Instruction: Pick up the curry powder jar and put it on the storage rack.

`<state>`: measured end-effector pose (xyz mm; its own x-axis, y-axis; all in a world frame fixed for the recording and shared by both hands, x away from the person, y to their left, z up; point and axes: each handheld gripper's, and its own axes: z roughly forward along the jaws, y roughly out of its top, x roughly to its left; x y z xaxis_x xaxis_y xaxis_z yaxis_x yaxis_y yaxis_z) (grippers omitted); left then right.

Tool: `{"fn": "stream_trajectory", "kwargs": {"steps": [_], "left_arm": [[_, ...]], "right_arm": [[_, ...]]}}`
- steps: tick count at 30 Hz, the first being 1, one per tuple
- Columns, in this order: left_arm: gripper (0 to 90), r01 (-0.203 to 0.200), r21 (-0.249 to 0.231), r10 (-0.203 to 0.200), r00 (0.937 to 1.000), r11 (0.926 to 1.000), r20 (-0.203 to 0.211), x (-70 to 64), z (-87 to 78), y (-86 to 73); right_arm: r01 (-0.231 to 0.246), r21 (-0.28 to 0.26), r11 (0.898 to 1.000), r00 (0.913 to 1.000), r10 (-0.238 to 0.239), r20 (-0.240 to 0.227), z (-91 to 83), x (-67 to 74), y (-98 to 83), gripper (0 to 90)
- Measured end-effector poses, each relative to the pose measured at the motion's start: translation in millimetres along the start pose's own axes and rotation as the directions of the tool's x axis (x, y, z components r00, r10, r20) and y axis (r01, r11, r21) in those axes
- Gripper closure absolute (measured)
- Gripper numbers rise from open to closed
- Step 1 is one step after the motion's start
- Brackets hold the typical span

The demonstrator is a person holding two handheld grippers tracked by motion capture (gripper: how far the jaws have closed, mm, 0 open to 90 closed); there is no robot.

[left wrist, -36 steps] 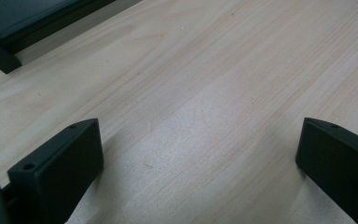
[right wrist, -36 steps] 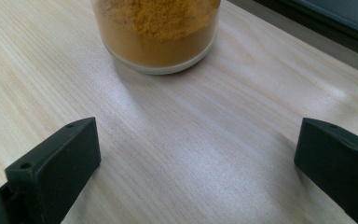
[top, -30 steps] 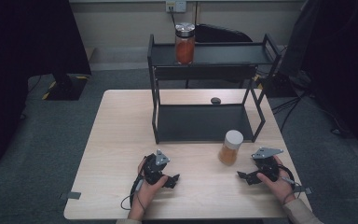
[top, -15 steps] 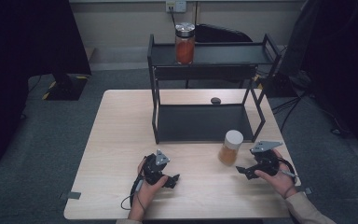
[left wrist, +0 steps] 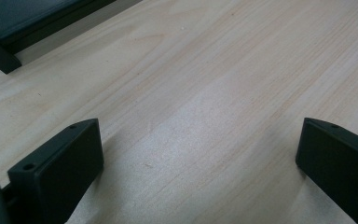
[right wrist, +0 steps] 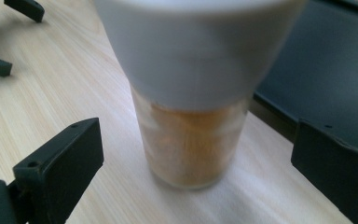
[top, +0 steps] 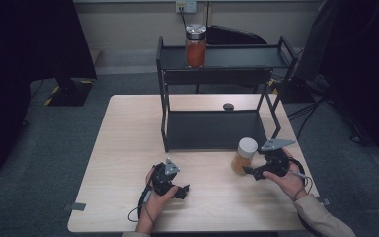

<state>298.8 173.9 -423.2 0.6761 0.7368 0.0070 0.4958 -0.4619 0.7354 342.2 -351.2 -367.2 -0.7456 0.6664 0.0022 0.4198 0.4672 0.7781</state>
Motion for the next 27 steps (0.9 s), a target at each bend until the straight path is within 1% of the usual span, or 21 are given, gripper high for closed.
{"fn": "stream_trajectory", "kwargs": {"steps": [7, 9, 10, 13, 15, 16, 18, 20, 22, 23, 24, 25, 26, 27], "left_arm": [[0.0, 0.000, 0.000, 0.000, 1.0000, 1.0000, 0.000, 0.0, 0.0, 0.0], [0.0, 0.000, 0.000, 0.000, 1.0000, 1.0000, 0.000, 0.0, 0.0, 0.0], [0.0, -0.001, 0.000, 0.001, 1.0000, 1.0000, 0.000, 0.0, 0.0, 0.0], [0.0, 0.000, 0.000, 0.000, 1.0000, 1.0000, 0.000, 0.0, 0.0, 0.0], [0.0, 0.000, 0.000, 0.000, 1.0000, 1.0000, 0.000, 0.0, 0.0, 0.0], [0.0, 0.000, 0.000, 0.000, 1.0000, 1.0000, 0.000, 0.0, 0.0, 0.0], [0.0, 0.000, 0.000, 0.000, 1.0000, 1.0000, 0.000, 0.0, 0.0, 0.0], [0.0, -0.001, 0.001, 0.001, 1.0000, 1.0000, 0.000, 0.0, 0.0, 0.1], [0.0, 0.000, 0.000, 0.000, 1.0000, 1.0000, 0.000, 0.0, 0.0, 0.0], [0.0, 0.000, 0.000, 0.000, 1.0000, 1.0000, 0.000, 0.0, 0.0, 0.0], [0.0, -0.001, 0.000, 0.001, 1.0000, 1.0000, 0.000, 0.0, 0.0, 0.0], [0.0, -0.001, 0.000, 0.001, 1.0000, 1.0000, 0.000, 0.0, 0.0, 0.0], [0.0, -0.001, 0.000, 0.001, 1.0000, 1.0000, 0.000, 0.0, 0.0, 0.0], [0.0, 0.000, 0.000, 0.000, 1.0000, 1.0000, 0.000, 0.0, 0.0, 0.0]], "right_arm": [[-0.008, -0.030, 1.000, 1.0000, 0.008, -0.006, 3.5, 0.2, 4.9, 1.1], [-0.017, -0.040, 0.999, 0.9998, 0.017, -0.005, 4.6, -0.1, 5.8, 1.2], [-0.018, -0.050, 0.999, 0.9998, 0.018, 0.001, 5.8, 0.7, 6.0, 1.8], [-0.026, -0.058, 0.998, 0.9997, 0.026, 0.004, 8.9, 0.8, 7.1, 4.5], [-0.027, -0.075, 0.997, 0.9996, 0.027, -0.008, 10.7, -0.8, 5.2, 10.1], [-0.027, -0.075, 0.997, 0.9996, 0.027, -0.008, 10.7, -0.8, 5.2, 10.1], [-0.028, -0.092, 0.995, 0.9996, 0.027, -0.012, 13.7, -0.3, 3.7, 16.5], [-0.030, -0.097, 0.995, 0.9995, 0.029, -0.011, 14.6, 0.4, 3.0, 17.5], [-0.025, -0.097, 0.995, 0.9996, 0.023, -0.016, 18.8, 0.3, 2.7, 22.2], [-0.025, -0.097, 0.995, 0.9996, 0.023, -0.016, 18.8, 0.3, 2.7, 22.2], [-0.026, -0.098, 0.995, 0.9996, 0.026, -0.004, 20.7, 2.4, 1.5, 25.5], [-0.029, -0.110, 0.993, 0.9996, 0.029, -0.009, 21.2, 1.7, -0.7, 27.7], [-0.029, -0.110, 0.993, 0.9996, 0.029, -0.009, 21.2, 1.7, -0.7, 27.7], [-0.026, -0.117, 0.993, 0.9997, 0.026, 0.001, 21.6, 2.7, -1.7, 32.6]]}}
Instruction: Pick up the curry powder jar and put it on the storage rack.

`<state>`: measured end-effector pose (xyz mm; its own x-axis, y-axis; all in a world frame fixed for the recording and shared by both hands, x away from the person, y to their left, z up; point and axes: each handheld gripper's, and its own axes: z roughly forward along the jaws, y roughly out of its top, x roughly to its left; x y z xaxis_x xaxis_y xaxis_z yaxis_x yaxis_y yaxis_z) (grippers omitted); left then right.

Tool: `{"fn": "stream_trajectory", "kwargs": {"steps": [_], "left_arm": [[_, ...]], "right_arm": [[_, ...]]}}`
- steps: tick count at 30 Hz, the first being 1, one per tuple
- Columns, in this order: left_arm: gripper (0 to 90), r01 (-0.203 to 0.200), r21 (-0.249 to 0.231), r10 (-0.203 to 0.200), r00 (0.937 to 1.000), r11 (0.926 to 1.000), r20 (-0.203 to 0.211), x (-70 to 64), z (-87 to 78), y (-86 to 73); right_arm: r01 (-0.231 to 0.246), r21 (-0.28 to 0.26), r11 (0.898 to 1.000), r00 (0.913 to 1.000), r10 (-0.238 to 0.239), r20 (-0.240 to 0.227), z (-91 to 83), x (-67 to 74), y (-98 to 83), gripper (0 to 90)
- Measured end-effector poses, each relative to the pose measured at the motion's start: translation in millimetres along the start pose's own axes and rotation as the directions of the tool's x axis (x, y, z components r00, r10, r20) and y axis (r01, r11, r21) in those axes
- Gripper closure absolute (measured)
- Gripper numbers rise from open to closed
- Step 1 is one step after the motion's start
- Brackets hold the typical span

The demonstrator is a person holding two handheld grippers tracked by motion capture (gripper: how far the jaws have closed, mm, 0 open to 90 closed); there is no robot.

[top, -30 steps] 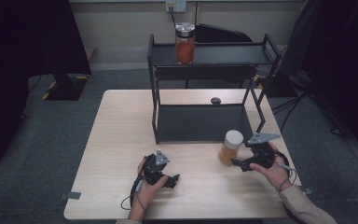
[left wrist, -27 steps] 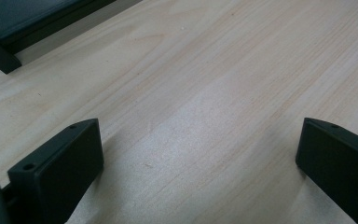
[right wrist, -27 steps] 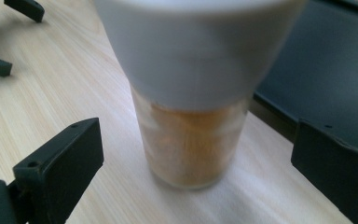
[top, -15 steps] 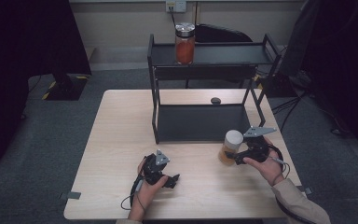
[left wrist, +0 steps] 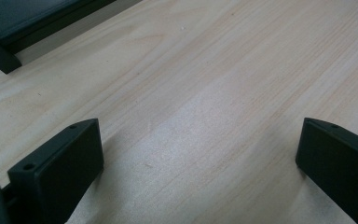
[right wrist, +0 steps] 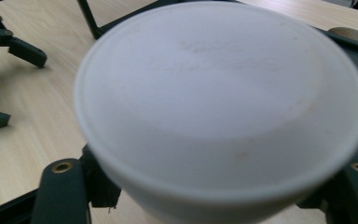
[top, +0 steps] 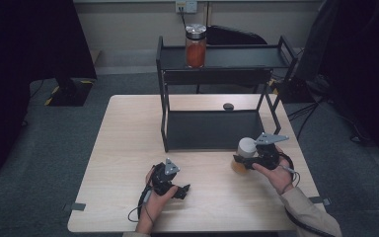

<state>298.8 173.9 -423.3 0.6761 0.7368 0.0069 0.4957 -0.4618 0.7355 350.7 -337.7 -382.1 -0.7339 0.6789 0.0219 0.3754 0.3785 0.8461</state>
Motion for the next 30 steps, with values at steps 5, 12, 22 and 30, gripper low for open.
{"fn": "stream_trajectory", "kwargs": {"steps": [5, 12, 22, 30], "left_arm": [[0.0, 0.000, 0.000, 0.000, 1.0000, 1.0000, 0.000, 0.0, 0.0, 0.0], [0.0, 0.000, 0.000, 0.000, 1.0000, 1.0000, 0.000, 0.0, 0.0, 0.0], [0.0, 0.000, 0.000, 0.000, 1.0000, 1.0000, 0.000, 0.0, 0.0, 0.0], [0.0, 0.000, 0.001, 0.000, 1.0000, 1.0000, 0.000, 0.0, -0.1, 0.1]], "right_arm": [[0.024, -0.007, 1.000, 0.9997, -0.024, 0.007, -0.3, 2.3, 0.9, 34.7], [0.045, 0.026, 0.999, 0.9989, -0.046, 0.012, -0.5, 4.1, 10.0, 35.0], [0.043, 0.033, 0.999, 0.9990, -0.043, -0.010, -4.5, -4.1, 20.9, 35.1], [0.017, 0.023, 1.000, 0.9994, -0.016, -0.031, -12.0, -13.4, 38.0, 35.1]]}}
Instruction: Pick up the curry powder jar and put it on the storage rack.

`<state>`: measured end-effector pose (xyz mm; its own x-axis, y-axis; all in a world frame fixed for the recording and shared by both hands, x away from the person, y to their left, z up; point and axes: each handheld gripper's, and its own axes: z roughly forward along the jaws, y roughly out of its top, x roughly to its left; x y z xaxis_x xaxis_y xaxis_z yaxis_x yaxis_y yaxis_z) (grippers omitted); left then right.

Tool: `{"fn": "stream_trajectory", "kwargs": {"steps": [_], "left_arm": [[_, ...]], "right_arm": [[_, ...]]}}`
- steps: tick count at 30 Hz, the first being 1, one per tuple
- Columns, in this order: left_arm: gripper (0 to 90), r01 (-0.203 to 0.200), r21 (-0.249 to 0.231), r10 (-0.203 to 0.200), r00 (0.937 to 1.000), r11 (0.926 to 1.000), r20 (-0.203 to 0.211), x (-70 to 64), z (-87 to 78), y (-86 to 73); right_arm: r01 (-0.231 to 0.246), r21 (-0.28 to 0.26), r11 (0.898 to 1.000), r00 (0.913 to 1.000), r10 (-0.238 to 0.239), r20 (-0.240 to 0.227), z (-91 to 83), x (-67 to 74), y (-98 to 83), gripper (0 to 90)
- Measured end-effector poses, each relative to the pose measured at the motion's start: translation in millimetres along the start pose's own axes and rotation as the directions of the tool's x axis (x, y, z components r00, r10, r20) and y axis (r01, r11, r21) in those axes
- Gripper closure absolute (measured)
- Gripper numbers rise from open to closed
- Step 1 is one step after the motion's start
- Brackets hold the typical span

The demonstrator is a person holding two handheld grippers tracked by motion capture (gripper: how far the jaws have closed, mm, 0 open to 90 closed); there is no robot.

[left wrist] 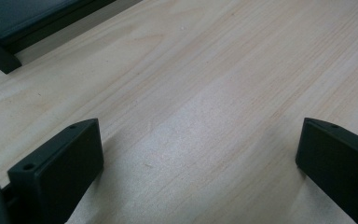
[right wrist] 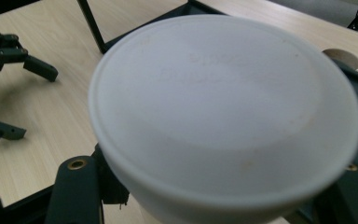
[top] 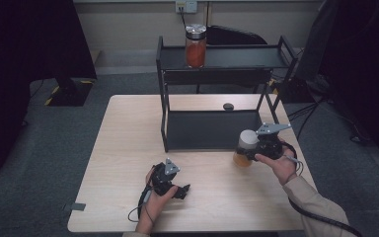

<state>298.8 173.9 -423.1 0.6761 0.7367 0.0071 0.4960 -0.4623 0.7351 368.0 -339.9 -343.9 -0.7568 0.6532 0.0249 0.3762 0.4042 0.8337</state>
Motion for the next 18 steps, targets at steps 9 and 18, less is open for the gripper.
{"fn": "stream_trajectory", "kwargs": {"steps": [9, 18], "left_arm": [[0.0, 0.000, 0.000, 0.000, 1.0000, 1.0000, 0.000, 0.0, 0.0, 0.0], [0.0, 0.000, 0.000, 0.000, 1.0000, 1.0000, 0.000, 0.0, 0.0, -0.1]], "right_arm": [[0.006, -0.005, 1.000, 0.9999, -0.007, -0.008, -6.6, -2.9, 26.8, 35.1], [0.003, -0.005, 1.000, 0.9998, -0.004, -0.017, -8.5, -5.1, 48.2, 35.1]]}}
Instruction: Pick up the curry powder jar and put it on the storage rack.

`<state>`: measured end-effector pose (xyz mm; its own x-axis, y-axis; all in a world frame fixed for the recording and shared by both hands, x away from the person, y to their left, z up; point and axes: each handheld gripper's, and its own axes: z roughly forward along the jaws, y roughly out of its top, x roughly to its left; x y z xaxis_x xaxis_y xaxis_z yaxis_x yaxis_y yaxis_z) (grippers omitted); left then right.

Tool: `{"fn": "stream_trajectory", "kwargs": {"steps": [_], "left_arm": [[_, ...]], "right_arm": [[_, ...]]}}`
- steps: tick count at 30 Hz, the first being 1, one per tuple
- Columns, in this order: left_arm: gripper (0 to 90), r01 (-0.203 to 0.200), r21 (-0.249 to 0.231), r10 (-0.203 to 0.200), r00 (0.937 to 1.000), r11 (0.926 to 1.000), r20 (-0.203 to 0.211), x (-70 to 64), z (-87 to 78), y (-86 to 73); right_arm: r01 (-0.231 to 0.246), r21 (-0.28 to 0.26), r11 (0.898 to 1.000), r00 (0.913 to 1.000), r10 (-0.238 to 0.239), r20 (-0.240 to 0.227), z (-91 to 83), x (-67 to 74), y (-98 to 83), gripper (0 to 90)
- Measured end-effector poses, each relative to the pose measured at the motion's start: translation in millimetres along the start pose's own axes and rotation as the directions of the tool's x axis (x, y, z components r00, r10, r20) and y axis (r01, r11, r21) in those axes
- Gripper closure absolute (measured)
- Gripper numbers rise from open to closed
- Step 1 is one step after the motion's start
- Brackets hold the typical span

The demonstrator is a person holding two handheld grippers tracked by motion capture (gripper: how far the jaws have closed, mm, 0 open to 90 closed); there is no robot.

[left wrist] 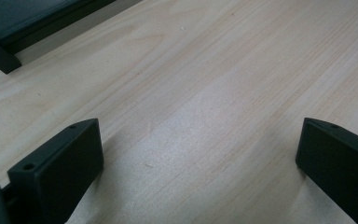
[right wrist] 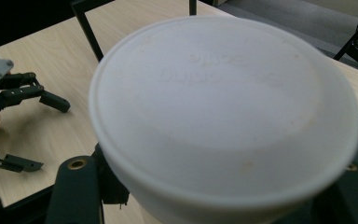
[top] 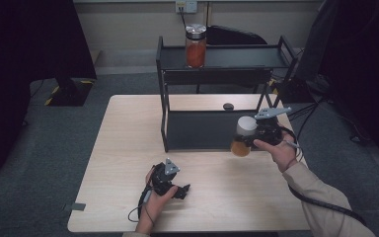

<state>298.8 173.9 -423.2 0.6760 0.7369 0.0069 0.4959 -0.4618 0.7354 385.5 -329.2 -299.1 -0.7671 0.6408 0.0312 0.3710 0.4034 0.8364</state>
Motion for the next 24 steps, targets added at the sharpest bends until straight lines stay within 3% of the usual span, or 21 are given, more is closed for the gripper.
{"fn": "stream_trajectory", "kwargs": {"steps": [24], "left_arm": [[0.0, 0.001, 0.001, -0.001, 1.0000, 1.0000, 0.000, -0.1, 0.0, 0.1]], "right_arm": [[0.015, -0.007, 1.000, 0.9996, -0.015, 0.023, -33.1, -8.9, 71.1, 35.1]]}}
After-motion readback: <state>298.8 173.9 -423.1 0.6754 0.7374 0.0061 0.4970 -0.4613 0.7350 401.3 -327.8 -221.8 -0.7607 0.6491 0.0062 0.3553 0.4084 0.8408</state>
